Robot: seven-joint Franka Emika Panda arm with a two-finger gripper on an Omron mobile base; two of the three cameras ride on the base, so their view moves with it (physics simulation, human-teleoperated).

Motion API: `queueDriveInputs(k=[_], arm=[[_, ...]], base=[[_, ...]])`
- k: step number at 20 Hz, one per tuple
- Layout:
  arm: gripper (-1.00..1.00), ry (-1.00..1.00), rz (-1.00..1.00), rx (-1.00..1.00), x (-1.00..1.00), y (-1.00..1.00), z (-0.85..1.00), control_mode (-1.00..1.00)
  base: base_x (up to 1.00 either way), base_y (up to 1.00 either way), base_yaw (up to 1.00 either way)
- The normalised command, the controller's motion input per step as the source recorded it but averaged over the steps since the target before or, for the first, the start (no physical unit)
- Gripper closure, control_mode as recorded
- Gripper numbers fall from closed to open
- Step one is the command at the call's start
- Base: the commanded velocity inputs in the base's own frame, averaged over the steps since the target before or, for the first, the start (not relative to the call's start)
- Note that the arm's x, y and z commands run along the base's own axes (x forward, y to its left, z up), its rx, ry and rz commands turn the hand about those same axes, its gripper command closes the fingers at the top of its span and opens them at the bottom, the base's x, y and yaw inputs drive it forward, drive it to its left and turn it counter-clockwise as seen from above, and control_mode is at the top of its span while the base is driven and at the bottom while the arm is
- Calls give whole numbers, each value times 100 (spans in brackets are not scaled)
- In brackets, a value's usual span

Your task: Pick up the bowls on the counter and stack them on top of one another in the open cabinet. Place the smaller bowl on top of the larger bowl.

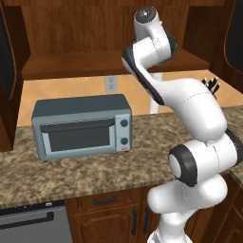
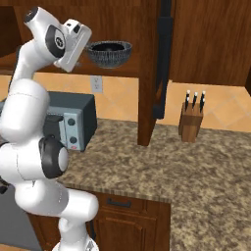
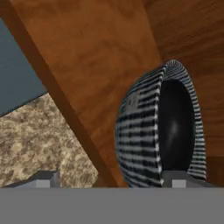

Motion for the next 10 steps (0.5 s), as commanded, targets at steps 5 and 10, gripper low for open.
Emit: queueDriveInputs(k=[5,10], arm=[[-100,-5,1,-5,-100,81,-84,-100],[-100,15,0,-3,-100,46,-100,-100]], base=[[0,0,0],[0,0,0]])
